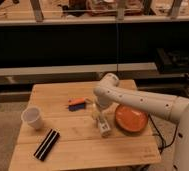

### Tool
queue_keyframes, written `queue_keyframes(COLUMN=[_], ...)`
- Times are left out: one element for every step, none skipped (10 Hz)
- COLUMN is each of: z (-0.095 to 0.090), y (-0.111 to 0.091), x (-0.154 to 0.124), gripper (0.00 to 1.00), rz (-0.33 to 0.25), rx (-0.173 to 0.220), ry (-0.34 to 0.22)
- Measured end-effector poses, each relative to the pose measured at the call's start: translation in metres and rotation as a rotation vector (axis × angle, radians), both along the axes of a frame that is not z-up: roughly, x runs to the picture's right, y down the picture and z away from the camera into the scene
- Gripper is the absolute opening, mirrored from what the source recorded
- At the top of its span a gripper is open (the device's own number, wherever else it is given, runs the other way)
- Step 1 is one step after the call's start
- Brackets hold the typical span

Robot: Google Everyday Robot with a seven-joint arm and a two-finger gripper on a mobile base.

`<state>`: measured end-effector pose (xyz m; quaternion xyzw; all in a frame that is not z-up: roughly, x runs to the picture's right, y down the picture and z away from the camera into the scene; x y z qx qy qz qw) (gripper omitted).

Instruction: Stand the bottle upright

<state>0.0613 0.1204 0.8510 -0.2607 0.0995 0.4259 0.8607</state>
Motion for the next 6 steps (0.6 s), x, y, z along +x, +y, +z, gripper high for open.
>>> queue_keyframes(z=[0.009,0.016,0.02,0.025,0.03,0.035], y=[0.001,0.003,0.004,0.009,0.016,0.023], x=[0.004,0.008,0.008,0.008,0.006,-0.001], gripper=[0.8,0.8,0.8,0.8,0.8,0.8], rz=[0.025,0.045,0.054,0.061,0.057,0.037], rx=[-0.02,-0.041,-0.053,-0.066,-0.079,-0.087], ry=[0.001,0.007,0.007,0.015,0.029,0.038])
